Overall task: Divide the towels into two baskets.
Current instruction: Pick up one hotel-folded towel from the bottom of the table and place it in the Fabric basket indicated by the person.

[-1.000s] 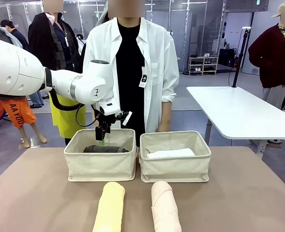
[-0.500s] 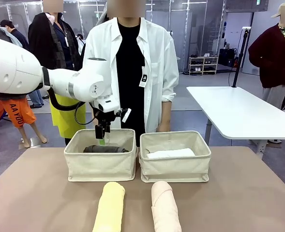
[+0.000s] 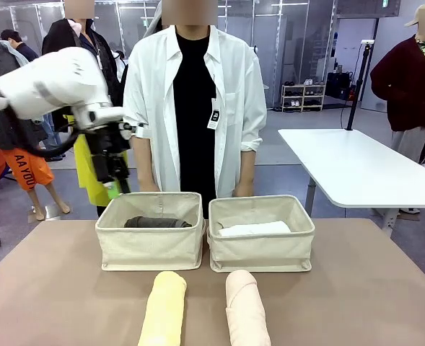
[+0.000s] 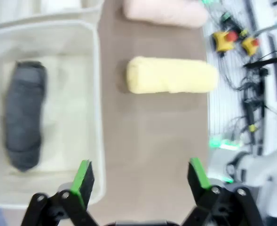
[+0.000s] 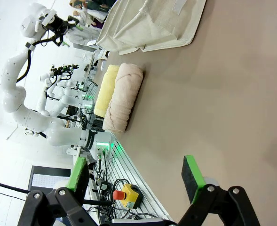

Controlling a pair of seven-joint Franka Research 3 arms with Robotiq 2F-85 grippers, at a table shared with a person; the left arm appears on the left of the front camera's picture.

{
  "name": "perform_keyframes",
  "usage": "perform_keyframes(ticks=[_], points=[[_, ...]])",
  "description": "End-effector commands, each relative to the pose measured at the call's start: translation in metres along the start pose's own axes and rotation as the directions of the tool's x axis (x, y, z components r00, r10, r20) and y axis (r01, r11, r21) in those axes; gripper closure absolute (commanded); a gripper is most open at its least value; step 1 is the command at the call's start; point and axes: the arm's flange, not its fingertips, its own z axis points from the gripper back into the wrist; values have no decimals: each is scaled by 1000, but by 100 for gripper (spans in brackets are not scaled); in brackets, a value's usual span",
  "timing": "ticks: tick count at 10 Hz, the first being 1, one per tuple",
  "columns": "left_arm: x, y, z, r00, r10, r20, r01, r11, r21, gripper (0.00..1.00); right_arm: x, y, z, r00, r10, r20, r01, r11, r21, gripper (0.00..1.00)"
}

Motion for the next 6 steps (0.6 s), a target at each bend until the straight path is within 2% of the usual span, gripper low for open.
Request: perform_keyframes(ticks=[1, 3, 4, 6], points=[[-65, -34, -12, 967, 172, 189, -157, 983, -93, 0, -1, 3, -1, 1000, 0, -1, 0, 1000, -9, 0], [-123, -89, -31, 886, 345, 308, -301, 936, -182, 0, -1, 3, -1, 1000, 0, -1, 0, 1000, -9, 0], [-157, -116, -40, 839, 433, 329, -375, 899, -226, 0, -1, 3, -1, 1000, 0, -1, 0, 1000, -9, 0], [-217, -147, -48, 768, 539, 345, -437, 835, -333, 0, -1, 3, -1, 1000, 0, -1, 0, 1000, -9, 0]])
